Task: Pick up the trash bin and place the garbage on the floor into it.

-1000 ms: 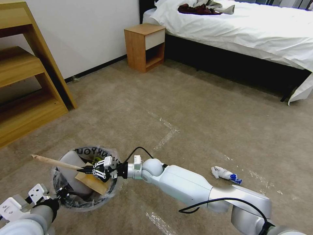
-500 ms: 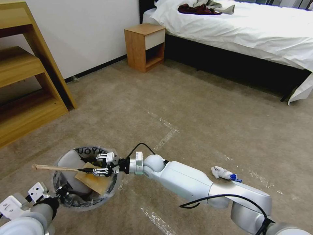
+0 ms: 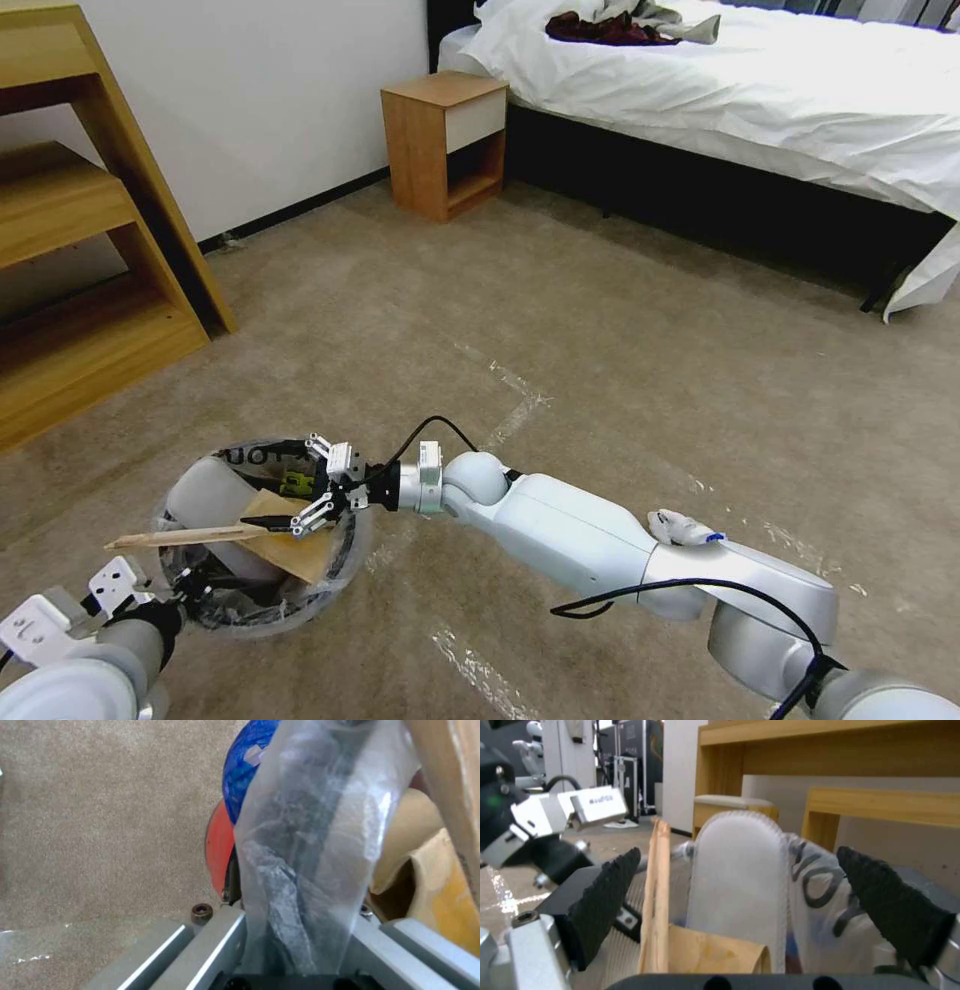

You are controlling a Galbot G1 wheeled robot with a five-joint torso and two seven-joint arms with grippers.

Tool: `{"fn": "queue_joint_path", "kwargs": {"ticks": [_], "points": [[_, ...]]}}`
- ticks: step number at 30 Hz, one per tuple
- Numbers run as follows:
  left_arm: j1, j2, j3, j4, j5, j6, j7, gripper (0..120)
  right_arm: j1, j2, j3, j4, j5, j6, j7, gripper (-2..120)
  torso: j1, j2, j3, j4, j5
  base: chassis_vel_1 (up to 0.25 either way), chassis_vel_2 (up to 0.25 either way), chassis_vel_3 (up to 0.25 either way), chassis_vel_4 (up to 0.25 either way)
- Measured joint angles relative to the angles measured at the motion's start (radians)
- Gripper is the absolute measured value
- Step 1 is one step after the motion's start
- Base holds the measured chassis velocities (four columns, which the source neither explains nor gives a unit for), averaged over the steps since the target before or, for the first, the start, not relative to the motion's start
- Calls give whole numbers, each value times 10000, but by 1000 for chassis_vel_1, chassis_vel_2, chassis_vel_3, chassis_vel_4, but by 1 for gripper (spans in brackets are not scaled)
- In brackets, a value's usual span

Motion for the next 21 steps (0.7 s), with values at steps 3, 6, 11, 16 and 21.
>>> {"fn": "queue_joint_path", "kwargs": {"ticks": [3,6,11,16,21], "points": [[10,-15,0,0,1,-1,-9,0,128,-41,287,188,118,16,17,100,0,0,0,0,1,0,0,0,0],[16,-1,0,16,0,-1,-14,0,331,-114,582,418,200,-22,6,100,0,0,0,0,0,0,0,0,0],[19,37,-8,39,-8,0,-30,0,830,-390,1166,1167,582,-191,245,100,0,0,0,0,1,0,0,0,0],[35,41,-11,21,-32,4,-52,0,1110,-660,1730,1670,875,-361,507,100,0,0,0,1,1,0,0,0,0],[39,82,-16,19,-64,18,-72,0,1309,-828,2599,1885,993,-560,1100,100,0,0,1,1,2,0,0,0,0]]}}
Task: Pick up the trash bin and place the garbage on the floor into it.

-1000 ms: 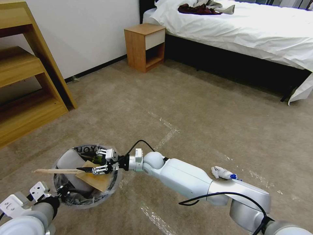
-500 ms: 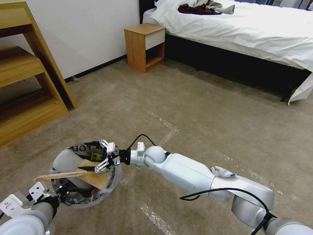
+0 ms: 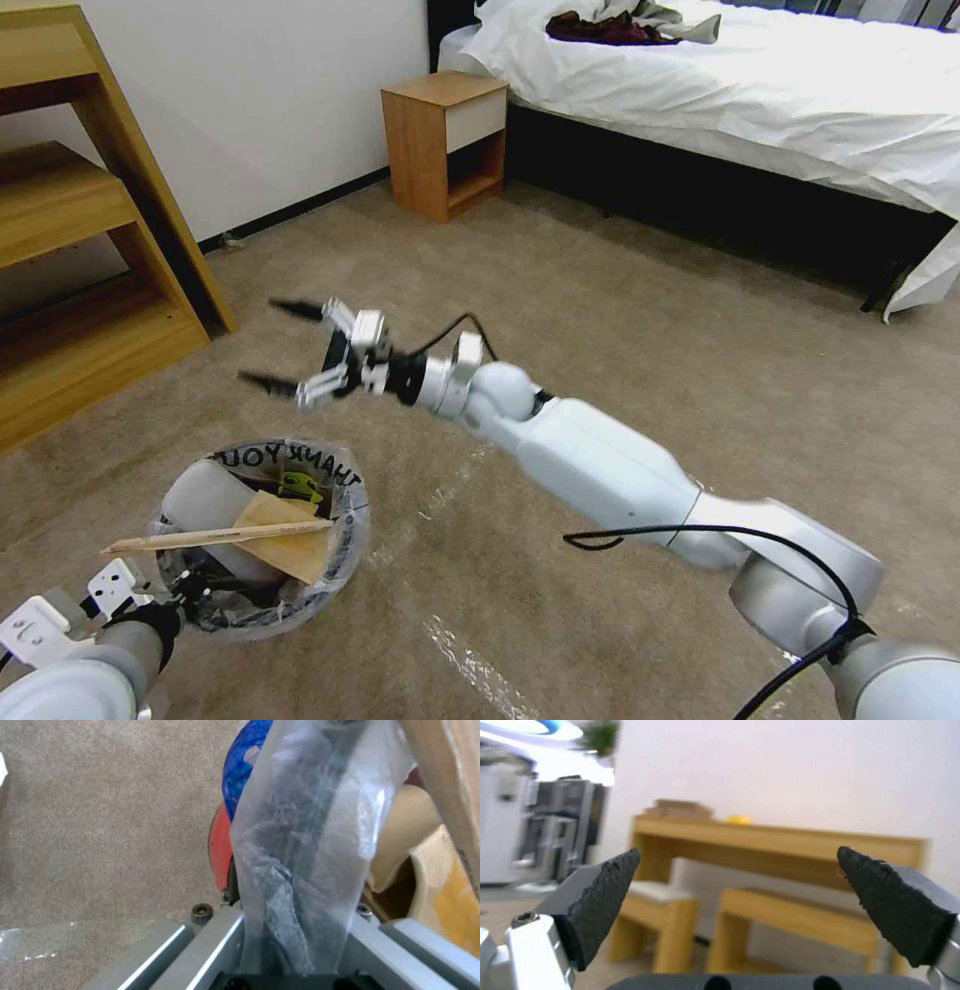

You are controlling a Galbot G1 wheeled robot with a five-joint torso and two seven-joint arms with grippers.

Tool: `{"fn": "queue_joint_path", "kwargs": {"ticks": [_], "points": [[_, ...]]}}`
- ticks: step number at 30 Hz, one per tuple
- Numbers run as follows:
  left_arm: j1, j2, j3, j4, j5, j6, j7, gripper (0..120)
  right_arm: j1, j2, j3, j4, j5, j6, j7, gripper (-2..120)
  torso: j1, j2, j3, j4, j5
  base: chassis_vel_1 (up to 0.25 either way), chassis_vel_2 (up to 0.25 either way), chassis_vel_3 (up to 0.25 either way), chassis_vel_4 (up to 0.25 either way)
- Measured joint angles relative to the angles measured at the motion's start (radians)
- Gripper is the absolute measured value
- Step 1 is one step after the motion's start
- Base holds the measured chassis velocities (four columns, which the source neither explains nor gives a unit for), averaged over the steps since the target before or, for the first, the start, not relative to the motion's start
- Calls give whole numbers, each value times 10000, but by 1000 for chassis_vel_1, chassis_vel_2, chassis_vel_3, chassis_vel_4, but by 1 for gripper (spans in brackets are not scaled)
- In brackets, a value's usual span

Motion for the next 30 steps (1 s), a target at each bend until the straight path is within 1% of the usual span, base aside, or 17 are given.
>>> {"fn": "queue_joint_path", "kwargs": {"ticks": [3,6,7,8,10,11,12,15,16,18,21,23,25,26,28,29,30], "points": [[4,30,-6,3,-31,22,-16,0,123,-135,506,3,-1,-132,275,100,0,0,0,0,0,0,0,0,0],[44,166,-45,2,-162,75,-79,0,96,-602,1452,106,-366,-493,1110,100,1,0,-1,1,-1,0,0,0,0],[44,166,-45,2,-162,75,-79,0,96,-602,1452,106,-366,-493,1110,100,1,0,-1,1,-1,0,0,0,0],[57,220,-78,-12,-227,98,-103,0,-45,-806,1742,168,-722,-647,1584,100,0,0,-1,-1,-2,0,0,0,0],[92,268,-131,-58,-308,118,-125,0,-385,-1099,2179,260,-1308,-903,2329,100,1,0,0,-4,1,0,0,0,0],[123,272,-172,-104,-357,125,-135,0,-743,-1315,2494,355,-1603,-983,2759,100,0,0,-1,1,1,0,0,0,0],[123,272,-172,-104,-357,125,-135,0,-743,-1315,2494,355,-1603,-983,2759,100,0,0,-1,1,1,0,0,0,0],[122,342,-202,-120,-416,128,-163,0,-2006,-2131,3337,657,-2160,-1113,3438,100,0,-1,0,3,6,0,0,0,0],[122,342,-202,-120,-416,128,-163,0,-2006,-2131,3337,657,-2160,-1113,3438,100,0,-1,0,3,6,0,0,0,0],[69,433,-180,-101,-463,136,-169,0,-2827,-2804,4037,781,-2618,-1151,3606,100,1,-1,-1,-11,3,0,0,0,0],[22,534,-133,-81,-522,159,-172,0,-3389,-3353,4674,780,-3111,-1222,3640,100,0,-1,-1,-9,5,0,0,0,0],[-16,616,-92,-72,-568,168,-176,0,-3760,-3729,5090,596,-3531,-1333,3578,100,0,0,-2,0,1,0,0,0,0],[-23,654,-81,-69,-590,168,-178,0,-3870,-3850,5209,495,-3689,-1385,3437,100,0,-1,-2,1,3,0,0,0,0],[-27,722,-74,-69,-631,168,-179,0,-3996,-4002,5408,293,-3849,-1418,2989,100,0,0,-1,2,3,0,0,0,0],[-23,891,-72,-70,-736,170,-184,0,-4115,-4263,5667,-541,-4025,-976,1106,100,0,0,-2,-1,1,0,0,0,0],[-23,891,-72,-70,-736,170,-184,0,-4115,-4263,5667,-541,-4025,-976,1106,100,0,0,-2,-1,1,0,0,0,0],[-20,923,-72,-73,-756,170,-185,0,-4117,-4289,5698,-741,-4070,-858,770,100,0,0,-2,-1,2,0,0,0,0]]}}
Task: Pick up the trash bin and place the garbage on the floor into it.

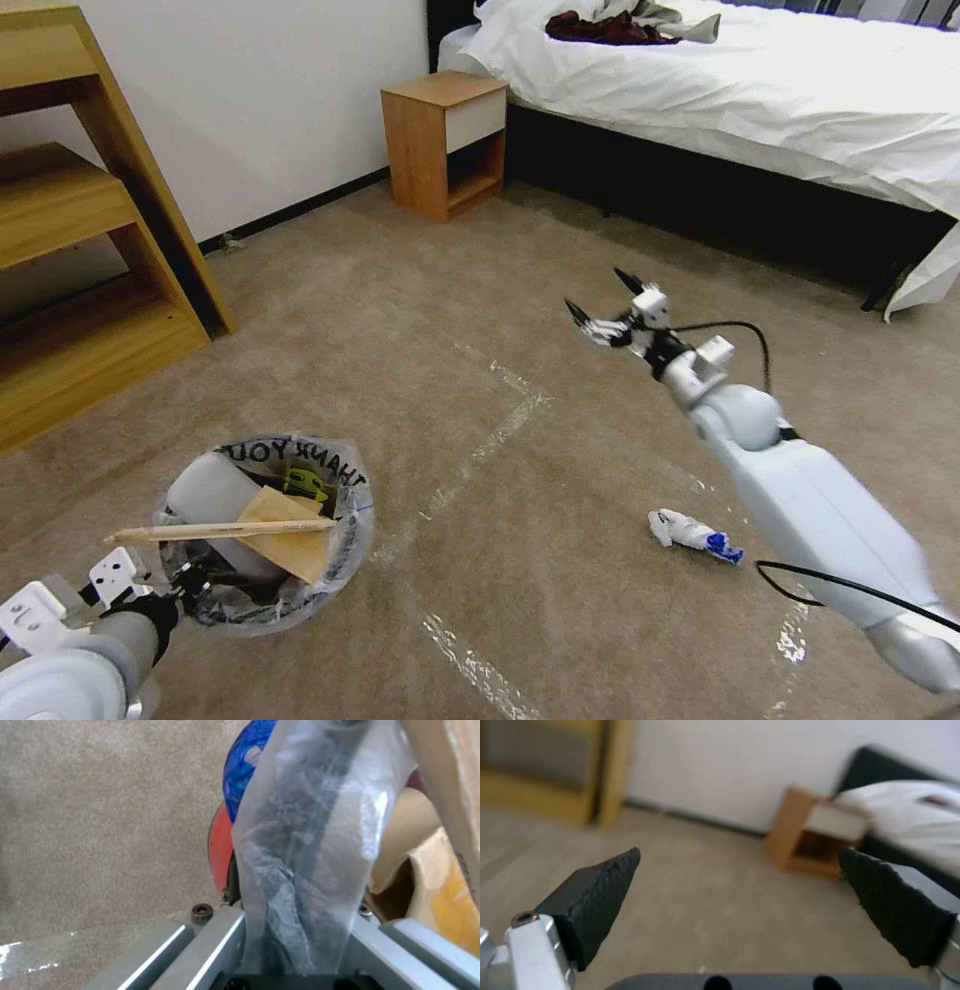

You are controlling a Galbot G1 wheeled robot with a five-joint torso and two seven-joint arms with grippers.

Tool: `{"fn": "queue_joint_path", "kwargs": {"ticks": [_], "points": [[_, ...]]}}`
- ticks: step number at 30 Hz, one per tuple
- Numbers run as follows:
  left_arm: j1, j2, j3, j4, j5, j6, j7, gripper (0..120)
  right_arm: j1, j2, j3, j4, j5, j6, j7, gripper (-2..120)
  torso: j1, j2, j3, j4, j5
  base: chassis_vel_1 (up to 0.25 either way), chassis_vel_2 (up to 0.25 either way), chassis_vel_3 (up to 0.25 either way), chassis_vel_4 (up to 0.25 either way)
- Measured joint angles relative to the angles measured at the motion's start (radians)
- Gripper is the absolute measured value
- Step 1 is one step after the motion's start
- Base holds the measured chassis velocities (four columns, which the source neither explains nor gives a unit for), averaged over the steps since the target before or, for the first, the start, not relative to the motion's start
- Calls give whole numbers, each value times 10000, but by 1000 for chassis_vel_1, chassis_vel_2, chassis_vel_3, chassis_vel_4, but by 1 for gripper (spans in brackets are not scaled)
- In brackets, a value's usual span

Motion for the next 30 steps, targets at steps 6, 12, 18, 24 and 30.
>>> {"fn": "queue_joint_path", "kwargs": {"ticks": [6,12,18,24,30], "points": [[-3,344,-8,-60,-264,-4,-64,0,-25,-354,544,-1892,-1345,725,-2896,100,0,0,1,1,-2,0,0,0,0],[-6,393,77,-94,-306,-6,-68,0,-314,-683,723,-2091,-2802,883,-3262,100,0,0,0,2,-1,0,0,0,0],[7,456,125,-141,-307,-8,-68,0,-472,-945,852,-2506,-3536,1046,-3449,100,0,0,1,2,-3,0,0,0,0],[17,424,239,-135,-219,-9,-47,0,-403,-1132,680,-3255,-4165,1435,-3894,100,0,0,1,0,-1,0,0,0,0],[-31,393,279,-53,-153,-9,-24,0,-164,-963,551,-3960,-4760,1638,-4133,100,0,0,2,1,0,0,0,0,0]]}}
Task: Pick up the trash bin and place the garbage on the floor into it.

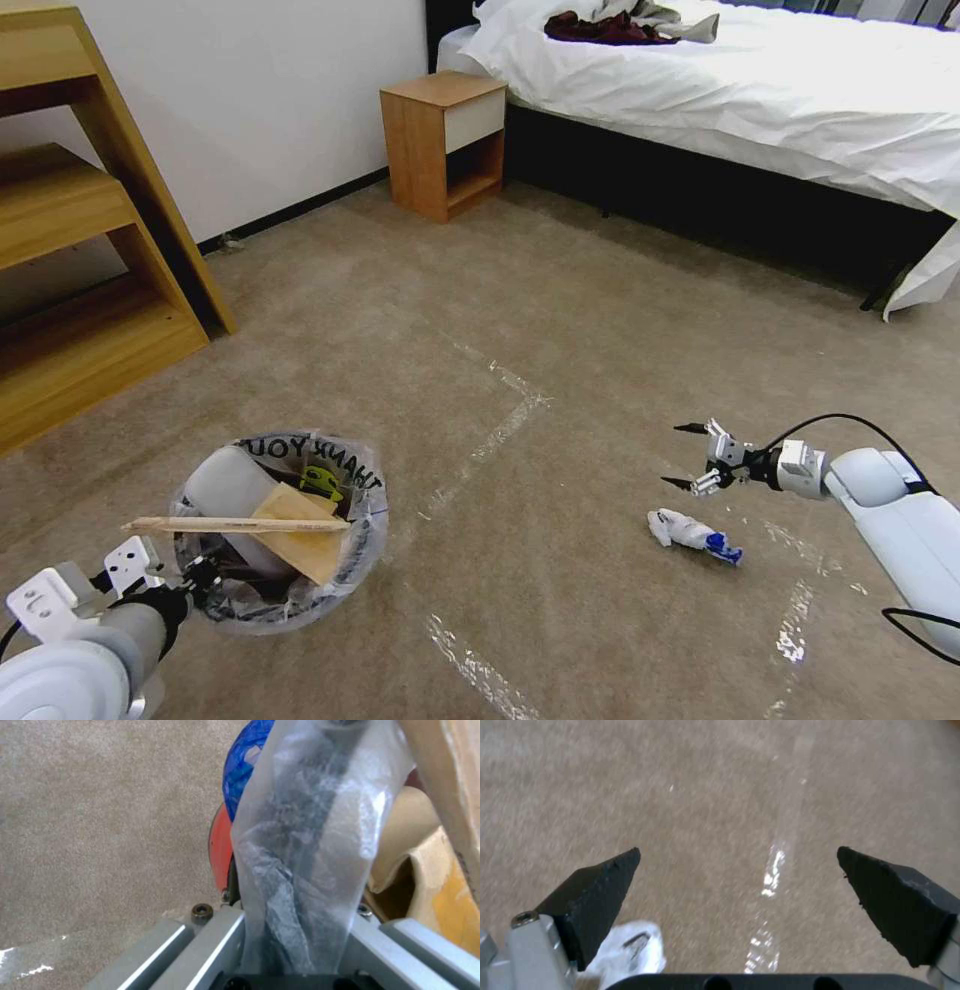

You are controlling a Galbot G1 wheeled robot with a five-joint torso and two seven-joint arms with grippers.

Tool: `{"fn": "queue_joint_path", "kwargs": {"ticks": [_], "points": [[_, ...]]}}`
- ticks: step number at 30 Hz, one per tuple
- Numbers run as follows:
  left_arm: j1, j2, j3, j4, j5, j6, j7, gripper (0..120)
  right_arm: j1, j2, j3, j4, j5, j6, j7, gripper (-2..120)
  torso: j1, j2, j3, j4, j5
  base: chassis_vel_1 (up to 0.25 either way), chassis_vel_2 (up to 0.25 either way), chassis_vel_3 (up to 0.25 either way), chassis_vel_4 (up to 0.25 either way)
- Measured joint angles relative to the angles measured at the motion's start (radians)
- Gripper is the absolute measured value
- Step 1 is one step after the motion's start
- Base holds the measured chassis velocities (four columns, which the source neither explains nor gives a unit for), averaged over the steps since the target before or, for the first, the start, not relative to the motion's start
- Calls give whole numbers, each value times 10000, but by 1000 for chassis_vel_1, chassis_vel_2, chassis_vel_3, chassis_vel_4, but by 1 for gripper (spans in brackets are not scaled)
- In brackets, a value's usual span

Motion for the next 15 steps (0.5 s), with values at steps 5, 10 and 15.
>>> {"fn": "queue_joint_path", "kwargs": {"ticks": [5,10,15], "points": [[5,-2,-5,7,17,-2,13,0,75,85,-182,-363,-62,48,-244,100,0,0,0,1,0,0,0,0,0],[4,-2,-4,8,90,-6,18,0,-97,83,-224,-633,-347,217,-328,100,0,0,0,1,-1,0,0,0,0],[-5,-44,32,31,131,-6,25,0,-327,112,-98,-937,-641,469,-330,100,0,0,0,-1,-3,0,0,0,0]]}}
